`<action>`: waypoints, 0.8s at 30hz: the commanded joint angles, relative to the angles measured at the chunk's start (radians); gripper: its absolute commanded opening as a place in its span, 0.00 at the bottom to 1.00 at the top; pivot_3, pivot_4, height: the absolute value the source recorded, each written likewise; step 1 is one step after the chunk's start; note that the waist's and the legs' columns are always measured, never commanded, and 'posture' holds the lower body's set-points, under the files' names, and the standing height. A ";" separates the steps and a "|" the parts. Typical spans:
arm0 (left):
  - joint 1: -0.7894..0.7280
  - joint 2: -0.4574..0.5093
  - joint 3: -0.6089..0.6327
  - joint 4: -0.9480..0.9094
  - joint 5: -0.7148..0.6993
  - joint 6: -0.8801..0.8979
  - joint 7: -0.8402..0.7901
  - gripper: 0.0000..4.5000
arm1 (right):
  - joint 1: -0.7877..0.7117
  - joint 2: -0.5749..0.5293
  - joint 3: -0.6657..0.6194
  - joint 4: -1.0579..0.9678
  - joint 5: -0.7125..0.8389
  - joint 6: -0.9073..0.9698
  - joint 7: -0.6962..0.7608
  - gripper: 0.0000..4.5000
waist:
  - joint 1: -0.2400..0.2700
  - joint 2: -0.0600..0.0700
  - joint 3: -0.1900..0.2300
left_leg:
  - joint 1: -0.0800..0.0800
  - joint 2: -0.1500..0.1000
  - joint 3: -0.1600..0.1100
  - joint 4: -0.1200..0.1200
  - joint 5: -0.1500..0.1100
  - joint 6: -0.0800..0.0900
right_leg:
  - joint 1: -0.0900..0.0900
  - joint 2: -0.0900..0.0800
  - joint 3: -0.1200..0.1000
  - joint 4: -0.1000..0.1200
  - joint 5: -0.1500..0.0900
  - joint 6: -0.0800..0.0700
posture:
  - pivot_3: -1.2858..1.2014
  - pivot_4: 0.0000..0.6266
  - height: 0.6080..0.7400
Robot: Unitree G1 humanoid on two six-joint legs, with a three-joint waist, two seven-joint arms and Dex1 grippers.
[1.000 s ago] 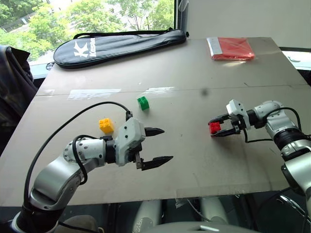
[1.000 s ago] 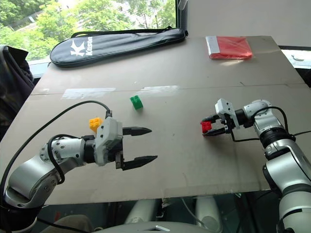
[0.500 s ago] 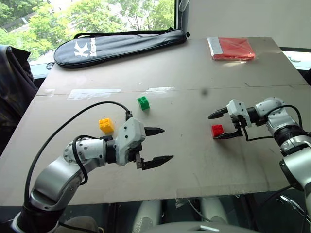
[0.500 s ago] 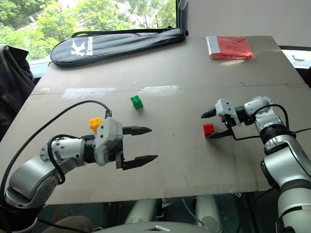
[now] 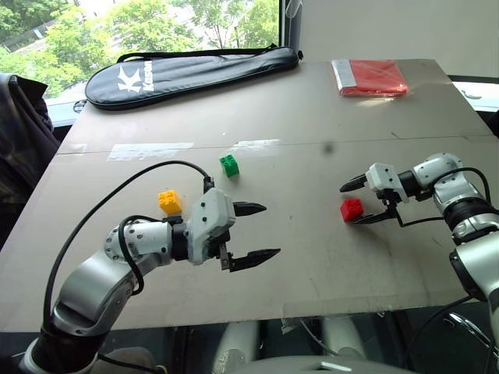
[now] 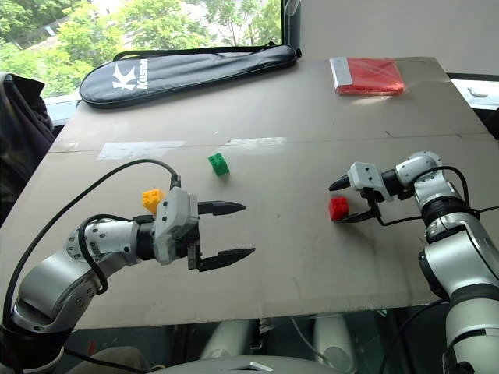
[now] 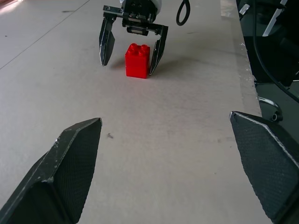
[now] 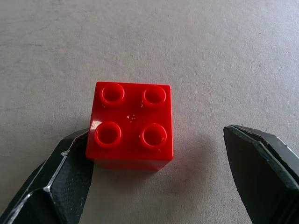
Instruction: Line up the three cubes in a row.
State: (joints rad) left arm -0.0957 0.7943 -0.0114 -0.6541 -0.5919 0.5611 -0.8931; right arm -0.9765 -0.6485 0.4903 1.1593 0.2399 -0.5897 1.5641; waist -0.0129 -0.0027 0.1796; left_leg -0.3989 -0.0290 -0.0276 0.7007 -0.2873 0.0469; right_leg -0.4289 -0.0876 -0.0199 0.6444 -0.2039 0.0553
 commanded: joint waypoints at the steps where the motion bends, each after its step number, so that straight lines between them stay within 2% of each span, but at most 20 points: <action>1: -0.002 -0.008 -0.007 -0.010 0.000 -0.018 -0.007 1.00 | -0.041 -0.029 -0.038 0.007 -0.010 -0.028 0.050 0.97 | 0.000 0.000 0.000 | 0.000 0.000 0.000 0.000 0.000 0.000 | 0.000 0.000 0.000 0.000 0.000 0.000 | 0.52 0.24 0.65; 9: -0.012 -0.018 -0.019 0.002 0.010 -0.025 -0.015 1.00 | -0.066 -0.032 -0.062 0.044 -0.080 -0.044 0.050 0.97 | 0.000 0.000 0.000 | 0.000 0.000 0.000 0.000 0.000 0.000 | 0.000 0.000 0.000 0.000 0.000 0.000 | 0.52 0.24 0.65; 16: -0.016 -0.014 -0.016 0.012 0.014 -0.030 -0.028 1.00 | -0.052 -0.055 -0.057 -0.002 -0.038 0.018 0.050 0.97 | 0.000 0.000 0.000 | 0.000 0.000 0.000 0.000 0.000 0.000 | 0.000 0.000 0.000 0.000 0.000 0.000 | 0.52 0.24 0.65; 20: 0.005 -0.019 0.010 0.008 0.014 -0.027 -0.005 1.00 | -0.022 -0.102 -0.085 -0.095 0.063 0.109 0.050 0.97 | 0.001 0.001 0.001 | 0.000 0.000 0.000 0.000 0.000 0.000 | 0.000 0.000 0.000 0.000 0.000 0.000 | 0.52 0.24 0.65; 24: 0.088 -0.045 0.058 -0.028 0.018 -0.029 0.059 1.00 | 0.078 -0.193 -0.154 -0.288 0.217 0.282 0.050 0.97 | 0.003 0.001 0.001 | 0.000 0.000 0.000 0.000 0.000 0.000 | 0.000 -0.002 0.001 0.000 0.000 0.000 | 0.52 0.24 0.65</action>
State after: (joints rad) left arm -0.0264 0.7568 0.0104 -0.6406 -0.5713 0.5514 -0.8591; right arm -0.9174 -0.8027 0.3847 0.9547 0.3806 -0.3827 1.5703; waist -0.0103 -0.0017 0.1806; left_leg -0.3993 -0.0288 -0.0283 0.7006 -0.2873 0.0469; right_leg -0.4289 -0.0925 -0.0181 0.6443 -0.2040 0.0552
